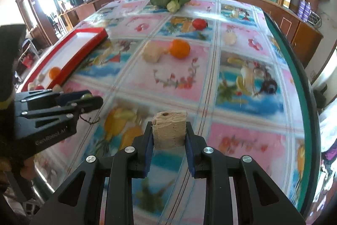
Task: Organize fruits
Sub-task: 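Carry the beige block and the lime over the red-rimmed tray with both tools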
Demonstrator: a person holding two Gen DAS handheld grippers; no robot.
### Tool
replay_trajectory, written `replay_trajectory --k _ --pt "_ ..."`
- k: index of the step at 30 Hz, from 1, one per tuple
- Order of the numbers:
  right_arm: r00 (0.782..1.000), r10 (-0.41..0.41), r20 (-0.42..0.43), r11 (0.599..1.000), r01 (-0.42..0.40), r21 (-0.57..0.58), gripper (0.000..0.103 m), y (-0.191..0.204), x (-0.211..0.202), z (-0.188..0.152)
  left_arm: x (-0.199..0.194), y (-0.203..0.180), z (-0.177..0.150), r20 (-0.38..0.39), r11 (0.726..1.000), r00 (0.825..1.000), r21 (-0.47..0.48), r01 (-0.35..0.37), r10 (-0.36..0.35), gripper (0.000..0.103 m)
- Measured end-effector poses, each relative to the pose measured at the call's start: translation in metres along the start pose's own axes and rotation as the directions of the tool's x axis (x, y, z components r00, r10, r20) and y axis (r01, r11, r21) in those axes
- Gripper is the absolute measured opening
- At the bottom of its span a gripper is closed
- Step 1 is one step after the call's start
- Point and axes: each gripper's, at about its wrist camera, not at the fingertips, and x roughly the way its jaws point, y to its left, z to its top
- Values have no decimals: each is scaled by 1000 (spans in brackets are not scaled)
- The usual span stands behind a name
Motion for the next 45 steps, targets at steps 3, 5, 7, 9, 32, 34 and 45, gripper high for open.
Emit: replay_trajectory --k 3,5,7,9,32,34,45 --pt "1000 -4 -3 1000 4 4 27 6 -2 -4 -7 1 -1 9 1000 1000 -1 11 -11 27" --pt "1000 0 -1 1000 0 7 27 11 -3 -3 -12 3 -2 13 1000 1000 0 19 -19 27" --pt "1000 1 3 1000 -1 0 27 16 -5 -1 -17 6 -3 22 1000 1000 -6 23 -23 27" --pt "1000 1 11 1000 -1 -7 27 23 -8 1 -22 10 -3 31 1000 999 -13 26 -26 27" --pt "993 112 36 987 -107 -120 26 114 2 56 -58 100 13 114 990 993 -143 -22 39 27" --pt "992 121 32 983 -115 -146 26 125 5 61 -59 109 15 116 987 992 -159 -26 44 27" --pt "984 175 38 944 -157 -291 26 184 18 85 -64 166 26 120 968 988 -242 -65 96 27"
